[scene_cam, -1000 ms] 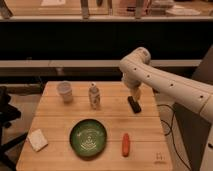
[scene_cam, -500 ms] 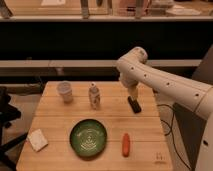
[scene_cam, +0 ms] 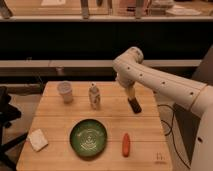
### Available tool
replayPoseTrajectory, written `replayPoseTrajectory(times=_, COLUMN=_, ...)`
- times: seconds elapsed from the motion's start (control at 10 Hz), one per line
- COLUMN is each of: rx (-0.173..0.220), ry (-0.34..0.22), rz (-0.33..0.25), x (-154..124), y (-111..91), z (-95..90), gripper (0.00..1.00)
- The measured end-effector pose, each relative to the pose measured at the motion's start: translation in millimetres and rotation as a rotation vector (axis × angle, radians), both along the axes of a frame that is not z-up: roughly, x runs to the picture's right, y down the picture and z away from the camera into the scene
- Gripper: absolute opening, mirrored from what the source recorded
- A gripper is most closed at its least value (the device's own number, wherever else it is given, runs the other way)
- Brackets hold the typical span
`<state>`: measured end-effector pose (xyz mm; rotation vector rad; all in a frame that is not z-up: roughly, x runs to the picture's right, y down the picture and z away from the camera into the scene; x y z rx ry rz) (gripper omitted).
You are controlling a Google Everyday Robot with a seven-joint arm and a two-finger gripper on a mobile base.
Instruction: Knock the bottle over
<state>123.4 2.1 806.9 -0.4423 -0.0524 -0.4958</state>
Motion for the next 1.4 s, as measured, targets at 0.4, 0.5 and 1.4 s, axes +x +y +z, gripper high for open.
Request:
replayPoseTrajectory(times=0.4, rx=-0.001, ry=-0.014, rz=-0.019, x=-8, y=-2, z=5.1, gripper=0.8)
replayPoseTrajectory(times=0.5, rx=-0.001, ry=-0.019, rz=-0.025, x=-13, y=-2, z=6.3, gripper=0.8)
replayPoseTrajectory(times=1.4, rx=-0.005, ry=-0.058, rz=-0.064, x=-39, y=-6, z=16.1, gripper=0.8)
